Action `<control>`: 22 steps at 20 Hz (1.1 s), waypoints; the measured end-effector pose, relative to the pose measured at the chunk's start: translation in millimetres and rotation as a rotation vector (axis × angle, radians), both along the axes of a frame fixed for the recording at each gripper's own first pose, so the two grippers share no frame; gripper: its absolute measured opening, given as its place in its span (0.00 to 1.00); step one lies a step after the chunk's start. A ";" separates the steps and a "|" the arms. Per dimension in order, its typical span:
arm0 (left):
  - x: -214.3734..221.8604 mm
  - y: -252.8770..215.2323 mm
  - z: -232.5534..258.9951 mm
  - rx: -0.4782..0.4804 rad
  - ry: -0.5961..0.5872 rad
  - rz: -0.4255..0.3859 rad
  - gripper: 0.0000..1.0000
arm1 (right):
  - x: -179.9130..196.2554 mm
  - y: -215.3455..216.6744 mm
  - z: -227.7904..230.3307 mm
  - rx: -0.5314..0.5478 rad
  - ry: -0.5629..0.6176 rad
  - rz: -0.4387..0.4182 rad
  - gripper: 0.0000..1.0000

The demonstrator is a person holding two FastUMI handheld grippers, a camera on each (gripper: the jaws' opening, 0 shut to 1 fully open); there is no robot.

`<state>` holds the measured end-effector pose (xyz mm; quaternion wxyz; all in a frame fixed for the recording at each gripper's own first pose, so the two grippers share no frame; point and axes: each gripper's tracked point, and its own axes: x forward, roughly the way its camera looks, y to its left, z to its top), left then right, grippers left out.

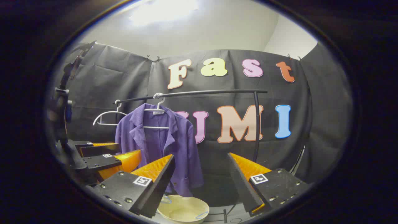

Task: Grasp the clothes on the hanger with both hands and then place them into the laundry hamper below.

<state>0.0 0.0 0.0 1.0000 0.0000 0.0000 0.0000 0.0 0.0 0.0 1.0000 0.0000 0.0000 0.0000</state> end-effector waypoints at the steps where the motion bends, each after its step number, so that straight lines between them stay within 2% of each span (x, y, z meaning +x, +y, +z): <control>1: 3.8 3.5 -1.1 0.000 0.003 -0.001 0.92 | 4.9 3.1 -1.1 -0.002 0.001 0.002 1.00; 3: 11.8 10.1 -1.2 -0.005 0.006 -0.006 0.92 | 15.0 8.9 -3.9 -0.013 0.003 0.003 0.99; 4: 16.5 14.1 -2.6 -0.002 0.007 -0.009 0.92 | 19.2 12.6 -3.1 -0.018 0.004 0.003 0.95; 5: 21.0 18.1 -2.9 0.002 0.008 -0.011 0.92 | 24.0 16.2 -3.8 -0.021 0.003 0.002 0.99; 7: 29.9 26.6 -3.9 0.007 0.013 -0.014 0.96 | 34.0 22.4 -2.2 -0.016 0.000 0.000 0.99; 8: 33.3 30.2 -4.7 0.006 0.013 -0.017 0.92 | 39.8 25.2 -1.5 -0.015 0.000 -0.002 0.99; 12: 51.3 47.4 -9.5 0.006 0.023 -0.016 0.92 | 58.7 32.9 -1.5 -0.018 -0.007 -0.020 0.99; 13: 56.1 52.0 -11.6 0.007 0.031 -0.013 0.92 | 64.0 35.1 -2.9 -0.020 -0.005 -0.024 0.95; 14: 59.0 56.9 -13.5 0.004 0.034 -0.007 0.95 | 68.0 36.9 -3.5 -0.023 -0.007 -0.027 0.95; 15: 63.4 61.9 -14.2 0.000 0.037 0.001 0.92 | 71.0 38.2 -4.3 -0.027 -0.010 -0.028 0.95; 16: 68.2 67.3 -16.2 -0.003 0.040 0.014 0.92 | 75.7 39.4 -4.9 -0.029 -0.006 -0.027 0.99; 17: 73.3 72.4 -17.5 -0.007 0.046 0.029 0.92 | 80.0 41.6 -7.7 -0.026 0.000 -0.020 0.99; 22: 103.2 92.7 -23.8 -0.006 0.053 0.114 0.92 | 108.7 57.2 -12.0 -0.029 0.004 0.048 0.99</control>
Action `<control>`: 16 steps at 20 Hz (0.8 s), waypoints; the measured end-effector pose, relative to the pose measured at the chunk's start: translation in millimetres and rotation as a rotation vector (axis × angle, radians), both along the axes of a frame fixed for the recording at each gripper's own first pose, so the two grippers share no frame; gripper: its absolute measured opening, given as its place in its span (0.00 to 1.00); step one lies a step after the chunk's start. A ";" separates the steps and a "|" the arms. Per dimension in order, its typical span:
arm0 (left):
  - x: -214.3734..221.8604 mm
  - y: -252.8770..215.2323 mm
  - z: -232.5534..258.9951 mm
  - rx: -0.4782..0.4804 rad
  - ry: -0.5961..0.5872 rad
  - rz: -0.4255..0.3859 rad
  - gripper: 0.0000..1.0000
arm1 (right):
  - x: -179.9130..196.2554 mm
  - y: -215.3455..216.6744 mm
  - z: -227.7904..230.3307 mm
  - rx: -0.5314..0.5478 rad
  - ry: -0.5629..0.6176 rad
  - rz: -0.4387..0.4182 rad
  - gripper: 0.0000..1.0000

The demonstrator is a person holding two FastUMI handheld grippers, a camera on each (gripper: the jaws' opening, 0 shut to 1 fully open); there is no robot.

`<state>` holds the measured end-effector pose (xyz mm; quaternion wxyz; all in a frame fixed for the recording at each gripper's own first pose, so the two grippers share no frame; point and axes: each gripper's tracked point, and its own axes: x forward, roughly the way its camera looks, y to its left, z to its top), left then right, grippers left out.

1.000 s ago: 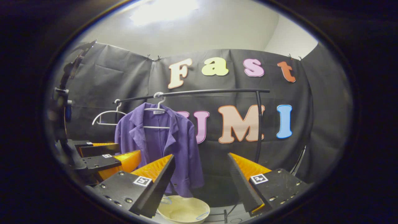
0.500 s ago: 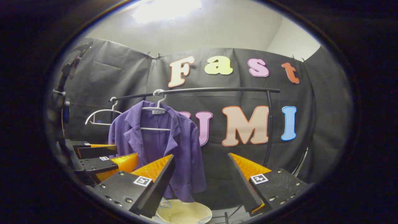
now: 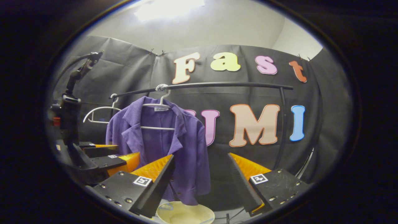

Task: Grasp the clothes on the hanger with both hands and then place them into the laundry hamper below.

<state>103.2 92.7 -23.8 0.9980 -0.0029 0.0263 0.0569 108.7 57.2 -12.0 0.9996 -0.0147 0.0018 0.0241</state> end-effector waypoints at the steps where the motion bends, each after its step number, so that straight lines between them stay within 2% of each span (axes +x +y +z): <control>1: 6.9 3.9 0.0 0.002 0.000 0.017 0.92 | 7.5 4.0 -3.3 -0.002 -0.001 0.015 0.99; 3: 20.7 11.8 -0.8 0.000 0.003 0.049 0.95 | 27.1 11.4 -5.1 -0.004 -0.002 0.048 0.99; 5: 34.2 17.9 -1.1 -0.001 0.005 0.079 0.93 | 47.2 15.7 -6.3 -0.003 -0.005 0.079 0.99; 11: 66.2 36.4 -1.9 0.035 0.012 0.153 0.76 | 97.9 30.7 -2.1 0.010 -0.013 0.169 0.99; 13: 75.7 40.5 -2.9 0.030 0.025 0.157 0.56 | 110.1 37.2 -1.8 0.012 -0.015 0.199 0.99; 15: 81.1 38.3 -3.9 0.024 0.034 0.127 0.37 | 122.1 45.5 -3.3 0.011 -0.013 0.231 0.99; 16: 82.8 44.0 -6.0 0.033 0.048 0.142 0.27 | 126.6 50.4 -5.6 0.013 -0.009 0.248 0.99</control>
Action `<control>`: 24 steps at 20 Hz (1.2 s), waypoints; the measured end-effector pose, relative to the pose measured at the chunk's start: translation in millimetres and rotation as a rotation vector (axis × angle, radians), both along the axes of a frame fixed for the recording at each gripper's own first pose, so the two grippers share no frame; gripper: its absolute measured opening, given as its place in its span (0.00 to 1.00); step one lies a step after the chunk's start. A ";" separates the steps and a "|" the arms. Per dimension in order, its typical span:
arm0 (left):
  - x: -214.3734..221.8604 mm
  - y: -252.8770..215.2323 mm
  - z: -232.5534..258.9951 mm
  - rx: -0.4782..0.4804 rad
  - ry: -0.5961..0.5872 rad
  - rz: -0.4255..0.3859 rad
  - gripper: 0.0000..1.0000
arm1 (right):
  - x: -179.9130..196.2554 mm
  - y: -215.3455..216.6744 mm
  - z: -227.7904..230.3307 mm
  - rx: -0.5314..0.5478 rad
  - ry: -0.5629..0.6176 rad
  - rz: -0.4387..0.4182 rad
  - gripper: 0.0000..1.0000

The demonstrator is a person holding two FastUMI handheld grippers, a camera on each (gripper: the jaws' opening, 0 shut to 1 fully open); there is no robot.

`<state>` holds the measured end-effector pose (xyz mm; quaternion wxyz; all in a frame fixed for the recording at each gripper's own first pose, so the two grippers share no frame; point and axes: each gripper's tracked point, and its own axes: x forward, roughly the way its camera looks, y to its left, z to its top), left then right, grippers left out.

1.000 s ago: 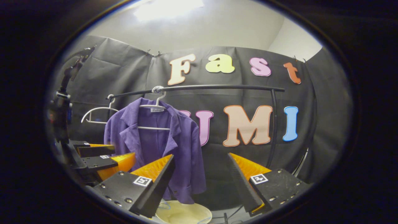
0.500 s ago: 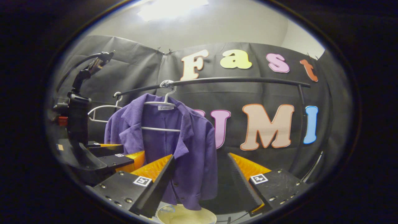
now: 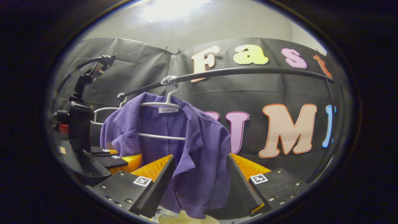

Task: Grasp the clothes on the hanger with both hands and then place them into the laundry hamper below.

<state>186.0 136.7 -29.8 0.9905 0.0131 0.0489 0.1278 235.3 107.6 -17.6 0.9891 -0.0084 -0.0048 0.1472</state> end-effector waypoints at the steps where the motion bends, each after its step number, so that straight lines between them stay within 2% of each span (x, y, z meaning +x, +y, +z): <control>1: 0.1 5.2 -1.0 0.006 0.012 0.018 0.12 | 5.3 6.6 -1.0 0.004 0.004 0.019 1.00; 2: -1.5 8.6 -1.7 0.008 0.021 0.033 0.08 | 10.8 12.3 -1.7 0.008 0.008 0.034 0.96; 5: -10.9 20.8 4.3 0.025 0.038 0.082 0.03 | 24.9 27.7 -4.9 0.020 0.018 0.068 0.96; 6: -13.6 20.7 5.8 0.026 0.041 0.081 0.00 | 30.6 31.1 -5.6 0.021 0.018 0.071 0.99; 11: -32.8 28.1 33.2 0.084 0.019 0.105 0.00 | 57.6 45.5 -16.3 0.027 0.048 0.082 0.99; 13: -40.9 29.1 46.2 0.080 0.002 0.114 0.01 | 67.1 48.2 -19.8 0.044 0.063 0.069 1.00; 14: -45.5 31.6 51.5 0.079 -0.004 0.126 0.01 | 72.0 48.3 -20.2 0.051 0.067 0.056 0.95; 15: -48.8 35.6 58.5 0.079 -0.010 0.140 0.01 | 76.6 48.6 -21.4 0.056 0.072 0.043 0.99; 18: -62.3 53.8 76.6 0.095 -0.027 0.206 0.01 | 83.5 47.9 -27.7 0.053 0.089 0.013 0.99; 22: -75.4 78.7 94.4 0.101 -0.048 0.291 0.01 | 92.5 55.1 -36.7 0.032 0.113 0.016 0.99; 24: -79.1 87.6 102.2 0.116 -0.060 0.323 0.01 | 94.5 54.8 -39.9 0.017 0.123 0.011 0.77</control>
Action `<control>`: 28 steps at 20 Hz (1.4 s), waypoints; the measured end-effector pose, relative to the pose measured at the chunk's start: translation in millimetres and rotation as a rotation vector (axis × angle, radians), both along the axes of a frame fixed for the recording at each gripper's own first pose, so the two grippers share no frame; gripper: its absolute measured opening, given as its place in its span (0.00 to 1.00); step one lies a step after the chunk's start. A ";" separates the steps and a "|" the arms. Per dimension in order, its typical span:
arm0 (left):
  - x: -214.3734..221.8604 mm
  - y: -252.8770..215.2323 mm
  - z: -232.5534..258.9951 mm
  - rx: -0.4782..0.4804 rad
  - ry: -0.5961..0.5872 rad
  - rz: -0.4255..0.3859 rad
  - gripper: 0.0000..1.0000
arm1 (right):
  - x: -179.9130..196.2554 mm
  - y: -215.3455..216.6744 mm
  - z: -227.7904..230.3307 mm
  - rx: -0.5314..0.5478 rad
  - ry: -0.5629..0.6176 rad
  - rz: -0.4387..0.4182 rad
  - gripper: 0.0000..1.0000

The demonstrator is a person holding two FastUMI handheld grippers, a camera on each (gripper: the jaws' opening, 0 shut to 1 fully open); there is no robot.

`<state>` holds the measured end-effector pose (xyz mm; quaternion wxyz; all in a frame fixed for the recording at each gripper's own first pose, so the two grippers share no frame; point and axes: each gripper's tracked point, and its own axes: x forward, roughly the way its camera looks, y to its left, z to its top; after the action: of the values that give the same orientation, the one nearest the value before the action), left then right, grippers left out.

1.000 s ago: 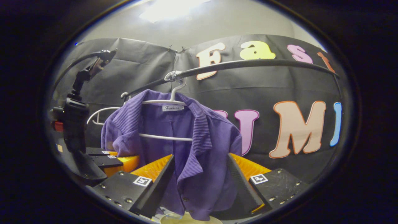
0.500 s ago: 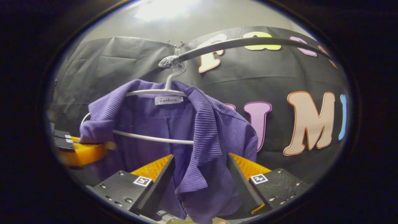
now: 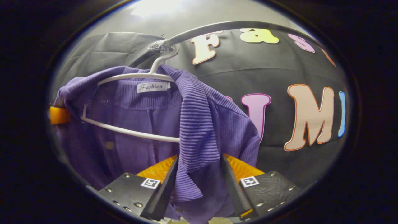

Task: Grasp the clothes on the hanger with both hands and then place them into the laundry hamper below.

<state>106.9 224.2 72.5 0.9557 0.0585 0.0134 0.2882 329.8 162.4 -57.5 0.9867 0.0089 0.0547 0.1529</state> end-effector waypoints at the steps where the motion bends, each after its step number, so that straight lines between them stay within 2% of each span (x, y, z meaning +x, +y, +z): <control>1: -1.3 3.3 4.2 0.008 -0.008 0.011 0.00 | 2.2 -0.4 -0.6 -0.009 0.001 -0.004 0.77; 2: -3.1 6.1 6.6 0.007 -0.013 0.022 0.01 | 3.1 -4.7 -1.2 -0.015 0.002 -0.020 0.67; 3: -3.1 8.1 9.7 0.007 -0.018 0.032 0.00 | 2.1 -6.3 -2.8 -0.013 0.014 -0.018 0.47; 4: -5.0 11.4 11.9 0.010 -0.022 0.045 0.03 | 5.6 -7.3 -5.7 -0.013 0.026 -0.027 0.38; 6: -8.3 19.6 20.7 0.036 -0.032 0.072 0.01 | 3.0 -17.0 -6.0 -0.006 0.037 -0.064 0.19; 7: -9.1 22.6 24.2 0.041 -0.038 0.081 0.00 | 3.4 -20.5 -7.3 -0.005 0.051 -0.078 0.18; 8: -9.8 25.5 26.6 0.039 -0.044 0.089 0.00 | 3.5 -27.9 -7.7 -0.014 0.060 -0.101 0.24; 9: -10.9 28.7 28.9 0.034 -0.051 0.100 0.03 | -0.9 -38.8 -2.1 -0.015 0.054 -0.131 0.14; 10: -12.0 32.8 30.5 0.032 -0.058 0.110 0.01 | 9.2 -40.0 -2.2 -0.013 0.057 -0.141 0.05; 11: -14.3 36.5 32.8 0.032 -0.065 0.123 0.03 | 9.5 -45.5 -0.6 -0.018 0.063 -0.158 0.05; 14: -17.4 49.3 38.4 0.041 -0.075 0.156 0.00 | 10.8 -55.7 10.0 -0.053 0.022 -0.189 0.05; 15: -16.7 52.4 39.4 0.040 -0.078 0.161 0.03 | 12.2 -60.3 14.0 -0.076 0.006 -0.196 0.05; 16: -16.3 56.2 39.0 0.038 -0.081 0.163 0.00 | 13.7 -64.5 18.1 -0.097 -0.014 -0.205 0.05; 17: -14.8 59.7 39.5 0.037 -0.083 0.167 0.03 | 17.0 -66.9 21.1 -0.115 -0.033 -0.210 0.05; 18: -12.7 61.8 38.3 0.036 -0.084 0.165 0.00 | 19.5 -69.8 25.2 -0.125 -0.048 -0.215 0.07; 19: -9.5 63.3 37.0 0.034 -0.080 0.164 0.03 | 21.6 -73.5 26.8 -0.136 -0.061 -0.224 0.04; 22: -3.8 69.6 31.6 0.038 -0.069 0.162 0.01 | 29.6 -86.7 46.8 -0.181 -0.127 -0.259 0.05; 24: 1.8 74.5 31.7 0.039 -0.067 0.165 0.03 | 33.7 -94.9 55.7 -0.188 -0.161 -0.280 0.07; 25: 3.4 77.5 33.4 0.043 -0.070 0.167 0.01 | 35.6 -97.5 60.8 -0.186 -0.172 -0.287 0.04; 26: 4.4 80.5 34.5 0.046 -0.072 0.171 0.03 | 36.7 -99.9 65.5 -0.188 -0.186 -0.295 0.04; 28: 8.4 87.6 39.3 0.057 -0.078 0.176 0.00 | 39.6 -104.0 77.6 -0.195 -0.218 -0.308 0.04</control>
<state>115.3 311.8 111.7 0.9244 0.0728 -0.0268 0.3734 369.4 58.3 20.1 0.9946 -0.0952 -0.0399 -0.0057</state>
